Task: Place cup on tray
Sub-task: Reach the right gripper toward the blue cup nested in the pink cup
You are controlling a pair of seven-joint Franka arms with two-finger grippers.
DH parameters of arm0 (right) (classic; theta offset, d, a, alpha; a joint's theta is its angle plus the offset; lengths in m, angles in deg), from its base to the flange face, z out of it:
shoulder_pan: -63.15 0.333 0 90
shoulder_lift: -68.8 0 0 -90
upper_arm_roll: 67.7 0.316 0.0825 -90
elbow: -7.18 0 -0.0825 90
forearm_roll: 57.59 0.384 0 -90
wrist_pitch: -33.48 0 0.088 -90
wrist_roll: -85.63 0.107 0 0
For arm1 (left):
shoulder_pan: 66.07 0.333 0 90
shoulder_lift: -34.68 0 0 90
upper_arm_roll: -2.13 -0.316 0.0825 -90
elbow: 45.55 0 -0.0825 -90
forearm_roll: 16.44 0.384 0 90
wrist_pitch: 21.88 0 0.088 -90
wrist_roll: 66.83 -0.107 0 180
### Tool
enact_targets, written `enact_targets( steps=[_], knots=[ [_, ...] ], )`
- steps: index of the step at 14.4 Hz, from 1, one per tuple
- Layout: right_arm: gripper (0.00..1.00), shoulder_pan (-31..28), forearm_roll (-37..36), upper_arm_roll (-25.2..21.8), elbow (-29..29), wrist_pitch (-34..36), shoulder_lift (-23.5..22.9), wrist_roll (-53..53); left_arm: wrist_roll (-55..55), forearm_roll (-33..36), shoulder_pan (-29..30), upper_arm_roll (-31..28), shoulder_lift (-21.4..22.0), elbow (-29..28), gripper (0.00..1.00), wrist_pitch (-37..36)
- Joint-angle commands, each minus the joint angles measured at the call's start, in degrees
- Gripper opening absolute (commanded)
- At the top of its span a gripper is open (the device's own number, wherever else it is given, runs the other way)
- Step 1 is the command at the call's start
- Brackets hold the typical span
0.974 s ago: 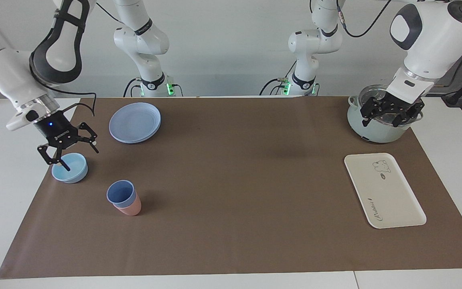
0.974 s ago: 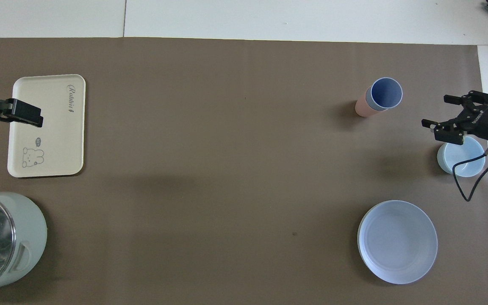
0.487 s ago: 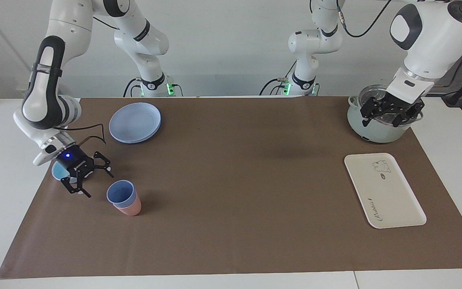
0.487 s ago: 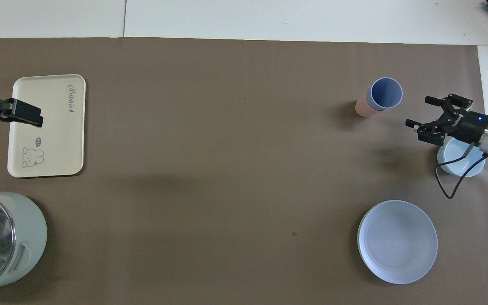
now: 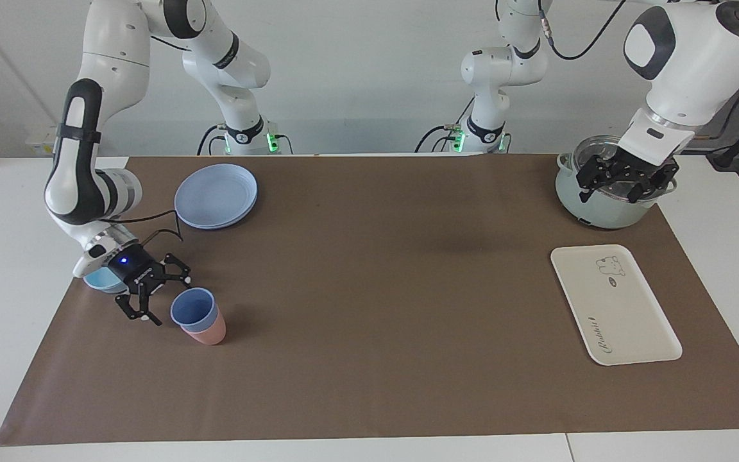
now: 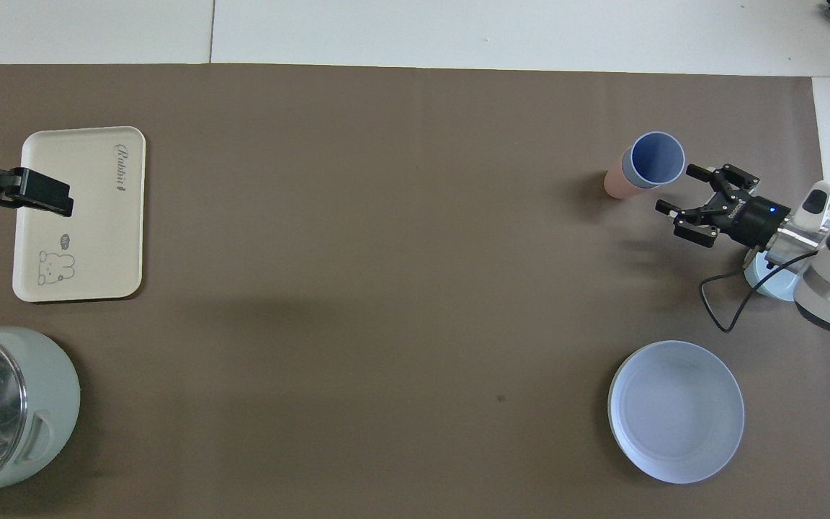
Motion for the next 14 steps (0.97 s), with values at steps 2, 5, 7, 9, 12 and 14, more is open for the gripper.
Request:
enact_targets(
  steps=[2, 5, 7, 9, 12, 14],
  knots=[
    [1.0, 1.45, 3.16, 0.04, -1.6, -0.08, -1.05, -2.38, -0.67, 0.86, 0.22, 0.19, 1.5, -1.69, 1.0, 0.6],
    [1.0, 2.76, 4.39, 0.04, -1.69, -0.25, -1.23, -2.56, -0.67, 0.86, 0.22, 0.19, 1.5, -1.69, 1.0, 0.6],
    [1.0, 3.38, 5.62, 0.04, -1.69, -1.22, -1.31, -3.6, -0.67, 0.86, 0.22, 0.19, 1.5, -1.69, 1.0, 0.6],
    [1.0, 3.38, 5.63, 0.04, -1.69, -1.4, -1.31, -4.14, -0.67, 0.86, 0.31, 0.19, 1.5, -1.69, 1.0, 0.6],
    [1.0, 3.73, 5.71, 0.04, -2.21, -2.62, -1.49, -4.31, -0.67, 0.86, 0.31, 0.19, 1.5, -1.69, 1.0, 0.6],
    [1.0, 4.0, 6.15, 0.04, -3.36, -3.07, -2.45, -4.31, -0.67, 0.86, 0.22, 0.19, 1.5, -1.69, 1.0, 0.6]
  ],
)
